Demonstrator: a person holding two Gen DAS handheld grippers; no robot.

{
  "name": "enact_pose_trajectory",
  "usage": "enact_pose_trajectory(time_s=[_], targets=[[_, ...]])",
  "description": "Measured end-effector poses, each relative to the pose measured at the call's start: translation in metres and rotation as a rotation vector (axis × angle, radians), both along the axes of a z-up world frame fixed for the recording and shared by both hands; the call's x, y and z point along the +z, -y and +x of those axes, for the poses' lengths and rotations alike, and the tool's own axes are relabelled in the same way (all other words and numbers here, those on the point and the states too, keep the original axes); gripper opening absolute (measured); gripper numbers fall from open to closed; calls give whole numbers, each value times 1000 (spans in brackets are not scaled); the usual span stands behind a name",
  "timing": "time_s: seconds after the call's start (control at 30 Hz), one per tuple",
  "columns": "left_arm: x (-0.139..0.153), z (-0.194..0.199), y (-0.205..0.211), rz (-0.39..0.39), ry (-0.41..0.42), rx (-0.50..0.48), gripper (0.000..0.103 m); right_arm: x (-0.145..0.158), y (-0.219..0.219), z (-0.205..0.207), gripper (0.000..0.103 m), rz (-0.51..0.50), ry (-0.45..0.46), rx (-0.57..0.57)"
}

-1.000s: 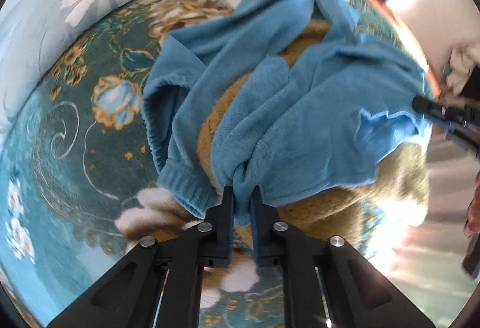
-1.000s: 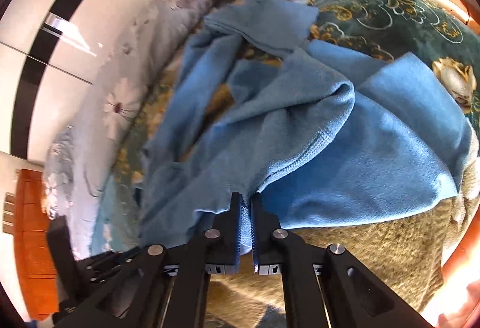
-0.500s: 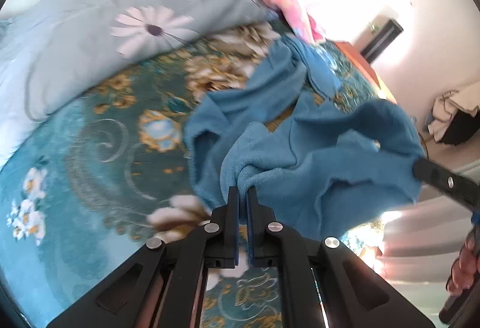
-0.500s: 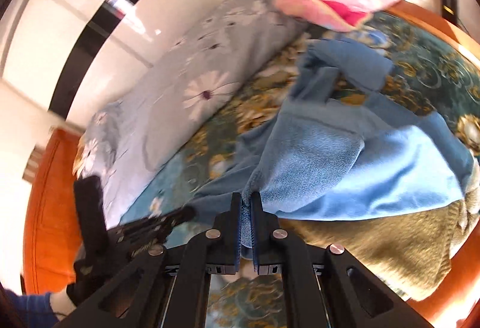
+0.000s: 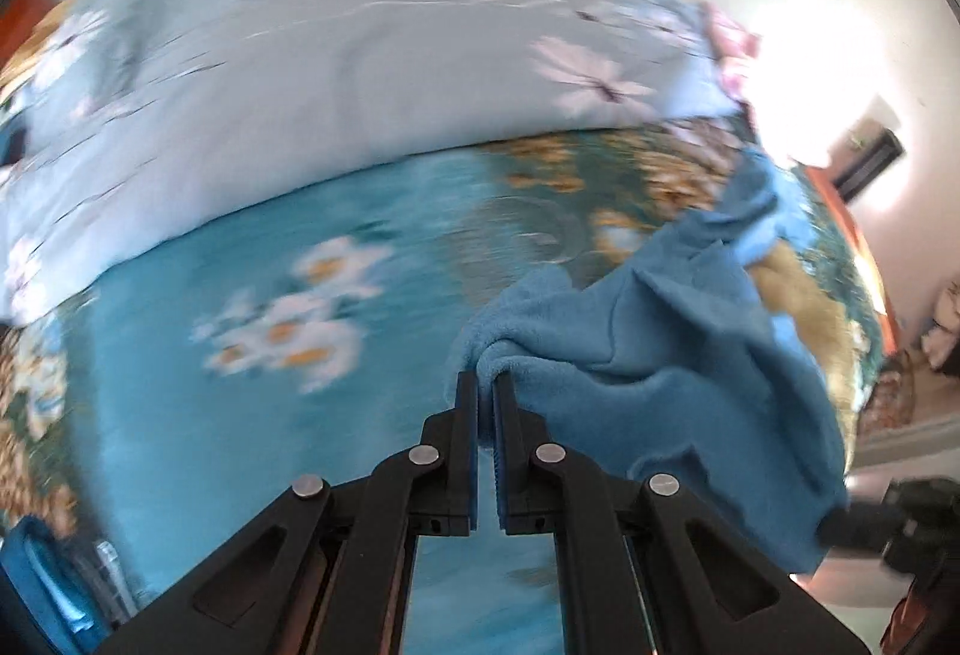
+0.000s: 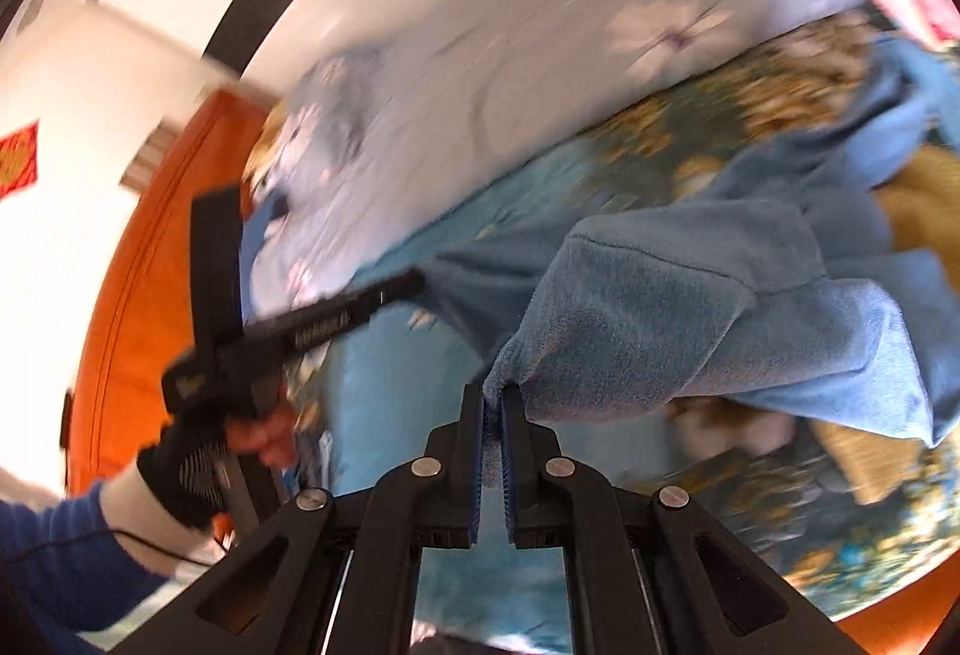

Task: Fold clothes

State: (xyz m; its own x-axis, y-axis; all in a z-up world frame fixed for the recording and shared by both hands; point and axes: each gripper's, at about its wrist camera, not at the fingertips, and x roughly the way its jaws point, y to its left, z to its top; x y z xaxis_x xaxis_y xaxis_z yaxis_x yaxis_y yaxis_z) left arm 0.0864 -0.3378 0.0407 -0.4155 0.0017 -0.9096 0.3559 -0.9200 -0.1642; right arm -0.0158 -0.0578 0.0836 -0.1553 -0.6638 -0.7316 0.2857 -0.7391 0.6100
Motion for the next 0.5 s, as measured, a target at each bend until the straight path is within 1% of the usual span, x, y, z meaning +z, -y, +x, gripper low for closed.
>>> enact_pose_trajectory(time_s=[0.13, 0.3, 0.43, 0.5], targets=[[-3, 41, 68, -18, 27, 111, 4, -26, 72, 24, 6, -12, 64, 140], [-13, 75, 133, -18, 79, 184, 4, -60, 153, 55, 6, -24, 153, 284], [-29, 96, 165, 15, 109, 229, 4, -87, 216, 84, 6, 0, 220, 403], [-41, 105, 175, 39, 129, 243, 4, -101, 237, 94, 6, 19, 250, 444]])
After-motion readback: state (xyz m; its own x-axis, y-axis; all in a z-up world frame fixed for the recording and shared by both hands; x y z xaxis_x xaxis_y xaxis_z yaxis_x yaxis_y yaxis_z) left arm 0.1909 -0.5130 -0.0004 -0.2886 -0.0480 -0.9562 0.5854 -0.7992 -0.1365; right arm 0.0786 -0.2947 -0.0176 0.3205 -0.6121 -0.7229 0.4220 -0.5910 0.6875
